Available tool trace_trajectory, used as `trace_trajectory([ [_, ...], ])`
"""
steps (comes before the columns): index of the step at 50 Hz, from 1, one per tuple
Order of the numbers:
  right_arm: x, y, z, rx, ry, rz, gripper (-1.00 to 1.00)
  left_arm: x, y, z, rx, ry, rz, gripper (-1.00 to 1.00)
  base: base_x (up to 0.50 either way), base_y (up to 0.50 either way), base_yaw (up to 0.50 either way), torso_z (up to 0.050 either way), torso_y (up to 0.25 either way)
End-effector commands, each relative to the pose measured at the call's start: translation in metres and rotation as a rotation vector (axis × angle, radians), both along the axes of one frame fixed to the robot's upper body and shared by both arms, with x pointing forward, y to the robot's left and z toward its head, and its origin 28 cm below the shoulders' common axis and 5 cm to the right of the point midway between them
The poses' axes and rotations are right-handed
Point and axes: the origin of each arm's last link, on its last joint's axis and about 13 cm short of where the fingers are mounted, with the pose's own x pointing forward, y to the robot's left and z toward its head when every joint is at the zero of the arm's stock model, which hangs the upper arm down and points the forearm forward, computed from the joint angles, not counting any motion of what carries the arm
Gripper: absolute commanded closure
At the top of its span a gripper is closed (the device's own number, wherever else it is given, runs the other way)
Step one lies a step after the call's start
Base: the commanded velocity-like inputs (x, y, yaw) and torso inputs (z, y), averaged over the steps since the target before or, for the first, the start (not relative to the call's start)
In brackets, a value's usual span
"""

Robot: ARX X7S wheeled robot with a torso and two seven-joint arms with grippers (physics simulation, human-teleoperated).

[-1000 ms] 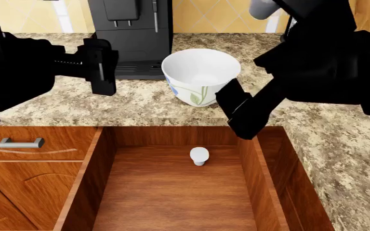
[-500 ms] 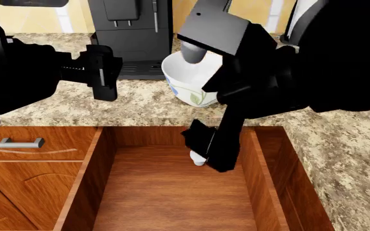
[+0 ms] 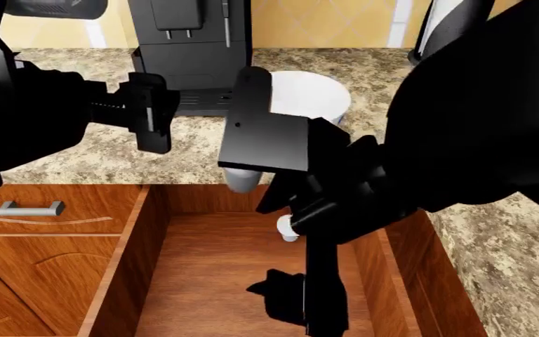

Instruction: Place the bar in the bowl and close the drawer.

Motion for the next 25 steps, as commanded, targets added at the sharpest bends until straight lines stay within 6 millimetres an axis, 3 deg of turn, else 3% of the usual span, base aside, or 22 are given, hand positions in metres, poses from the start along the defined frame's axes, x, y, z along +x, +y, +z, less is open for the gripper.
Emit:
trace_trajectory([
  [1, -0.001, 0.004, -0.018, -0.033, 0.052, 0.044, -1.00, -0.001, 0.000, 0.000, 0.001, 0.003, -0.004, -1.00, 0.00, 0.00, 0.00, 0.000, 0.000],
  [25, 0.000, 0.006, -0.053, -0.011, 0.097, 0.026, -1.00, 0.003, 0.000, -0.005, 0.001, 0.018, -0.013, -1.00, 0.00, 0.00, 0.00, 0.000, 0.000],
])
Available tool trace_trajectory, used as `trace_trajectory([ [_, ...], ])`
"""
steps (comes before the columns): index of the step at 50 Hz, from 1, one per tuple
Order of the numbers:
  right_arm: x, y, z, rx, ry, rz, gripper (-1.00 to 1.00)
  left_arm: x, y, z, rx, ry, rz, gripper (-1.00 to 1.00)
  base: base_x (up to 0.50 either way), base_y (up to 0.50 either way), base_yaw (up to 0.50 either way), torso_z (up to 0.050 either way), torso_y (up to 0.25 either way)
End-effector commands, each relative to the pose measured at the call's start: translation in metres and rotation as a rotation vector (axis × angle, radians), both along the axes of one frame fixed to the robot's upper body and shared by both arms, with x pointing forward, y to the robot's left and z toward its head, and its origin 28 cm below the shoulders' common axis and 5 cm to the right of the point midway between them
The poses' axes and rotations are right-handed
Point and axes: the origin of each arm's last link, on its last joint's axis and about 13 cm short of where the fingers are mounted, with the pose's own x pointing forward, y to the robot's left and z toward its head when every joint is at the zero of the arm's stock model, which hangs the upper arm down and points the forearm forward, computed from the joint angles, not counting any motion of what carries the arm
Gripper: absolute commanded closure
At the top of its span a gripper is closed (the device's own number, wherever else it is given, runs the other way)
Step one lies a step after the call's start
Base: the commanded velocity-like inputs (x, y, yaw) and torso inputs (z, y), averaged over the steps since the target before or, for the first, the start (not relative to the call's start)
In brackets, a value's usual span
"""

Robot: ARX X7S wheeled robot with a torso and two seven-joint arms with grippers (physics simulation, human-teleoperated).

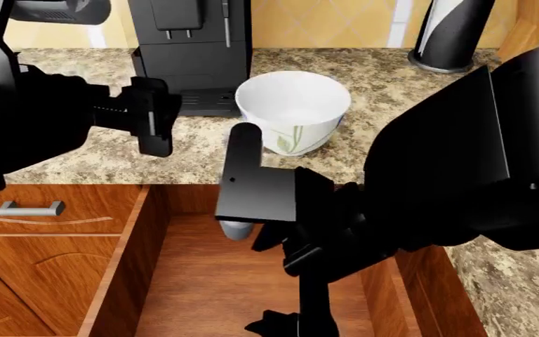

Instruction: Place the bar in the bowl and close the drawer.

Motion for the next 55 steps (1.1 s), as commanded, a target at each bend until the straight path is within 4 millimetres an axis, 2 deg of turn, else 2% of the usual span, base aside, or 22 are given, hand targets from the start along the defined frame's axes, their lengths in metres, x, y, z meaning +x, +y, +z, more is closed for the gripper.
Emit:
trace_trajectory([
  [1, 0.000, 0.001, -0.018, 0.006, 0.021, -0.011, -1.00, 0.002, 0.000, -0.003, 0.001, 0.009, -0.005, -1.00, 0.00, 0.00, 0.00, 0.000, 0.000],
  [17, 0.002, 0.004, -0.039, 0.012, 0.004, -0.045, -1.00, 0.002, 0.000, -0.005, 0.003, 0.015, -0.007, -1.00, 0.00, 0.00, 0.00, 0.000, 0.000],
  [33, 0.007, 0.007, -0.067, -0.005, 0.011, -0.082, -1.00, 0.004, 0.001, -0.008, 0.004, 0.026, -0.006, -1.00, 0.00, 0.00, 0.00, 0.000, 0.000],
  [55, 0.001, 0.011, -0.096, -0.086, 0.062, -0.045, -1.00, 0.003, 0.001, -0.008, 0.004, 0.025, -0.008, -1.00, 0.00, 0.00, 0.00, 0.000, 0.000],
])
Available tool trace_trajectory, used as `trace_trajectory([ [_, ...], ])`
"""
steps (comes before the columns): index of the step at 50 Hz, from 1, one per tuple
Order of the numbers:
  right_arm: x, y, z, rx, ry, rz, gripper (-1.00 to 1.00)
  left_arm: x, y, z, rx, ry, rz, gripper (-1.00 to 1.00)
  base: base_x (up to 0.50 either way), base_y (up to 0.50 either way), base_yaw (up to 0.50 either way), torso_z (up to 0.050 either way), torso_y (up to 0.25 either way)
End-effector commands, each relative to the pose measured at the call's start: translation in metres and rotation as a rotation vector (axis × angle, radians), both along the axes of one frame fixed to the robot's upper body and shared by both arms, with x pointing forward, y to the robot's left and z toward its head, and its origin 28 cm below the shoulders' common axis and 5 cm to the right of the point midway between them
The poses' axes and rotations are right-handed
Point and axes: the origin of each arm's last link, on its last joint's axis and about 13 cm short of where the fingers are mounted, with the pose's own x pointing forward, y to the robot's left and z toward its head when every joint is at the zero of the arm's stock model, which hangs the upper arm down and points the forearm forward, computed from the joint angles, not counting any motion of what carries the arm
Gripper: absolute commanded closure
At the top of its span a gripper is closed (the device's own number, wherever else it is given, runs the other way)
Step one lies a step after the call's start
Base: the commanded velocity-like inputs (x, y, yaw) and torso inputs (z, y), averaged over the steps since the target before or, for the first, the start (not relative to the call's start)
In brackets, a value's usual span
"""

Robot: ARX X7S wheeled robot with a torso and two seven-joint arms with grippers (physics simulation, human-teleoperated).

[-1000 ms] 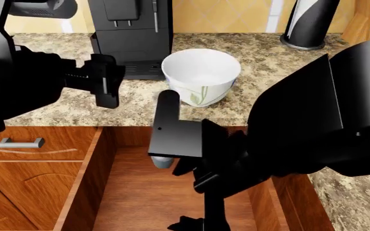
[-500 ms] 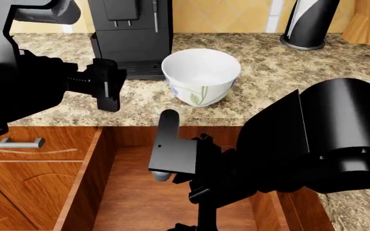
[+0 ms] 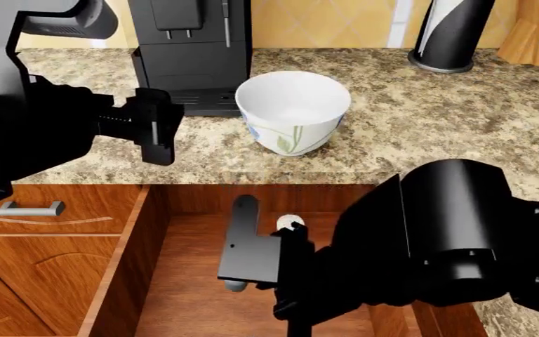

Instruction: Place the bar in the bowl and close the drawer.

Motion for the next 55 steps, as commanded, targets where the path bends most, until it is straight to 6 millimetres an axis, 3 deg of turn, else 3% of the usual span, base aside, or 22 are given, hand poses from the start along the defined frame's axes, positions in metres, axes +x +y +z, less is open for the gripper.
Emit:
trace_trajectory([
  [1, -0.004, 0.002, -0.015, -0.044, 0.025, 0.025, -1.00, 0.000, 0.000, 0.000, 0.000, 0.002, -0.001, -1.00, 0.00, 0.00, 0.00, 0.000, 0.000],
  [13, -0.007, 0.003, -0.026, -0.085, 0.025, 0.053, -1.00, 0.000, 0.000, -0.001, -0.002, 0.003, -0.004, -1.00, 0.00, 0.00, 0.00, 0.000, 0.000],
  [19, 0.004, -0.001, -0.048, -0.195, -0.016, 0.048, -1.00, 0.002, 0.000, -0.003, -0.003, 0.008, -0.006, -1.00, 0.00, 0.00, 0.00, 0.000, 0.000],
  [25, 0.006, -0.001, -0.056, -0.237, -0.035, 0.066, -1.00, 0.003, 0.000, -0.003, -0.005, 0.010, -0.005, -1.00, 0.00, 0.00, 0.00, 0.000, 0.000],
  [55, 0.016, 0.001, -0.072, -0.297, -0.146, 0.150, -1.00, 0.004, 0.000, -0.004, -0.003, 0.013, -0.009, -1.00, 0.00, 0.00, 0.00, 0.000, 0.000],
])
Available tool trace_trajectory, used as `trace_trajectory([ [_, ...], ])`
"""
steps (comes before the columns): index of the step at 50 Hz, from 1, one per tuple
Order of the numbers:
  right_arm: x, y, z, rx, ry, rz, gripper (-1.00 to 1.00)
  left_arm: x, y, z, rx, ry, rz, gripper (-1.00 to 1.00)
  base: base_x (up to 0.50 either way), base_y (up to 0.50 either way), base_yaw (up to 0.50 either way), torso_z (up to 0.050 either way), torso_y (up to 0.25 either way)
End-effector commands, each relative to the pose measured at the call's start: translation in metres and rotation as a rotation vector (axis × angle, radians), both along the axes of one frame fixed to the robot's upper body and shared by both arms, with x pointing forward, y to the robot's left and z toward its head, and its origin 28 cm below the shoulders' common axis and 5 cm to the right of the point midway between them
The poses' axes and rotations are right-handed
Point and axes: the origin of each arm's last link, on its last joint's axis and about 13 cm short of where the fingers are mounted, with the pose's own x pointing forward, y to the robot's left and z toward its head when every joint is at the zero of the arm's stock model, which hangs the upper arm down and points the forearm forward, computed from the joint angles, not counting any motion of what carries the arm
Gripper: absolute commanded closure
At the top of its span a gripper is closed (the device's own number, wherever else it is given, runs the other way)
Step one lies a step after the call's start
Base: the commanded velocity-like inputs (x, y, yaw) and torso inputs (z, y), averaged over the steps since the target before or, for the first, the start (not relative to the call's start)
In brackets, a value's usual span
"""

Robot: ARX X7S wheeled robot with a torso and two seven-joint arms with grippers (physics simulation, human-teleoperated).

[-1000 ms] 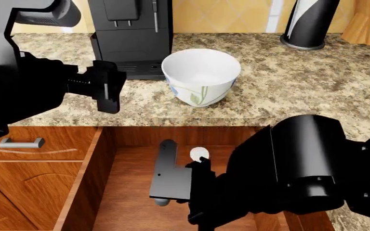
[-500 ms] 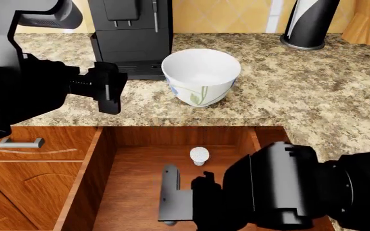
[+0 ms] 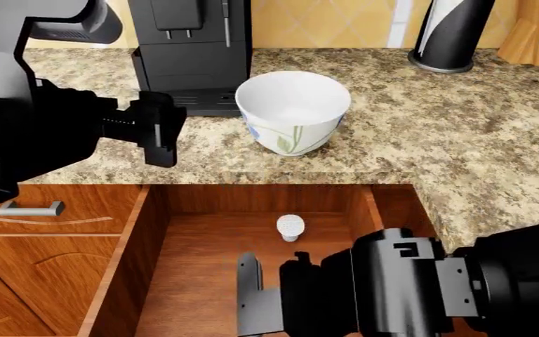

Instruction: Place the bar in the bowl and close the drawer.

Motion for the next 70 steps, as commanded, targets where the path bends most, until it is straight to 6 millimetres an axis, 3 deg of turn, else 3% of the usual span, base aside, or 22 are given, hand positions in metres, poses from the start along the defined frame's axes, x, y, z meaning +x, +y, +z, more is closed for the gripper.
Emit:
trace_trajectory([
  [1, 0.004, 0.002, -0.005, -0.008, -0.043, 0.030, -1.00, 0.001, 0.000, -0.001, 0.002, 0.003, -0.002, -1.00, 0.00, 0.00, 0.00, 0.000, 0.000],
  [15, 0.007, 0.011, 0.005, 0.140, -0.088, 0.034, -1.00, 0.002, 0.000, -0.002, 0.001, 0.005, -0.001, -1.00, 0.00, 0.00, 0.00, 0.000, 0.000],
  [52, 0.000, 0.027, -0.029, 0.179, 0.030, 0.085, -1.00, 0.006, 0.002, -0.008, -0.004, 0.021, -0.002, -1.00, 0.00, 0.00, 0.00, 0.000, 0.000],
  [70, -0.002, 0.023, -0.048, 0.125, 0.079, 0.077, -1.00, 0.005, 0.002, -0.008, -0.001, 0.023, 0.001, -1.00, 0.00, 0.00, 0.00, 0.000, 0.000],
])
